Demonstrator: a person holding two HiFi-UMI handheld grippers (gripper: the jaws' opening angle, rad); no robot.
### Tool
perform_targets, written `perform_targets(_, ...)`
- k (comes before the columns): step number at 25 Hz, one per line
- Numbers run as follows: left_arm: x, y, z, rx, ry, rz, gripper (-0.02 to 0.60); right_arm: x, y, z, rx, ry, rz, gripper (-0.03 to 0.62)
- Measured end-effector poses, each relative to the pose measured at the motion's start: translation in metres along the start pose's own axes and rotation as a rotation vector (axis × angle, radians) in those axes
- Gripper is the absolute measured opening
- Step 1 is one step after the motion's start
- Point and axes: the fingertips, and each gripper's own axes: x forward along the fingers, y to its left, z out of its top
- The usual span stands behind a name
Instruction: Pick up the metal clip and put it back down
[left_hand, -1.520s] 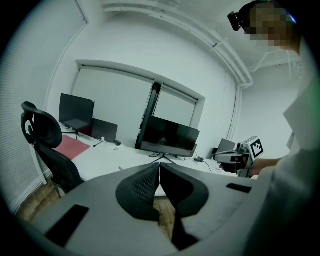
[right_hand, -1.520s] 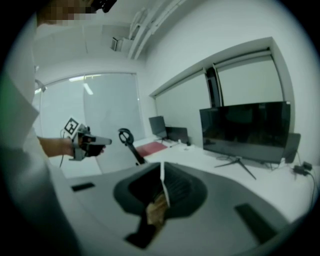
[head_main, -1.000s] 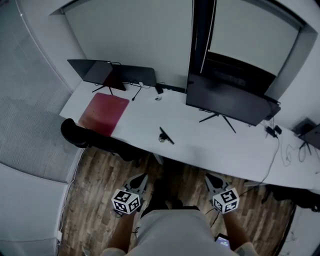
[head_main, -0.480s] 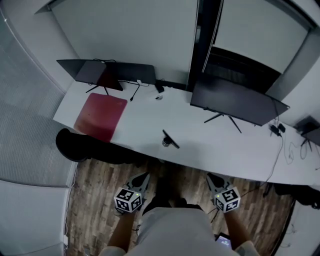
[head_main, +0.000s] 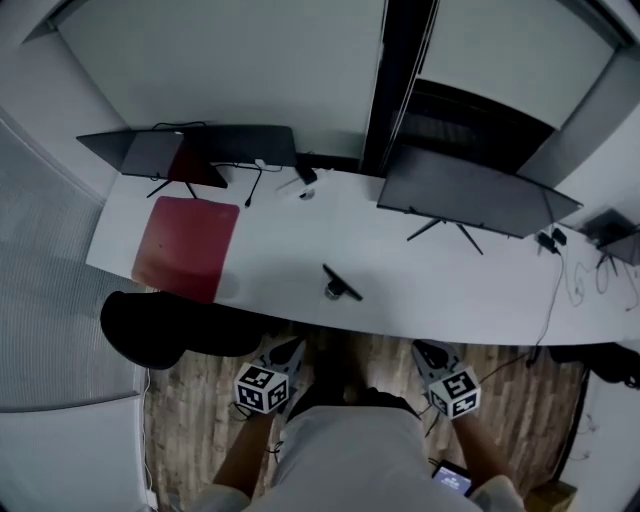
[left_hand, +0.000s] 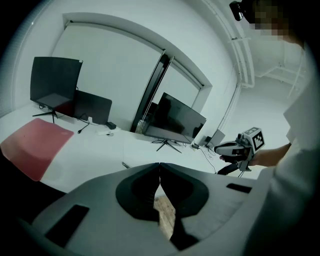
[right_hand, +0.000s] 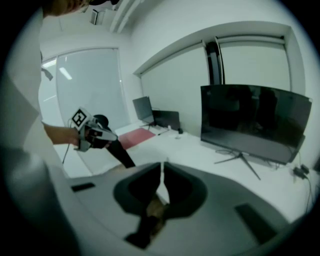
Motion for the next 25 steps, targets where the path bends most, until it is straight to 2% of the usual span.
perform_targets(4,0.025,0.011,-0.004,-0.061,0.041,-0.059,0.032,0.012,0.004,0.012,0.005,-0.005,-0.031,0.038)
perform_targets(9,0.049,0.015,-0.01,-0.07,0.088,-0.12,0.032,0.023,0.015,0.028,0.001,0.01,-0.052,0.038)
perform_targets(12,0.063,0.015,-0.013,-0.137,0.096,-0.146,0.033,0.025,0.017,0.027,0.0,0.031,-0.06,0.038)
perform_targets(16,0.075,0.023,-0.014,-0.212,0.085,-0.139,0.034,0.032,0.016,0.029,0.005,0.043,-0.063,0.038)
perform_targets(25,0.095,0.04,-0.018,-0.328,0.083,-0.097,0.035,0.054,-0.004,0.027,0.01,0.045,-0.024,0.038)
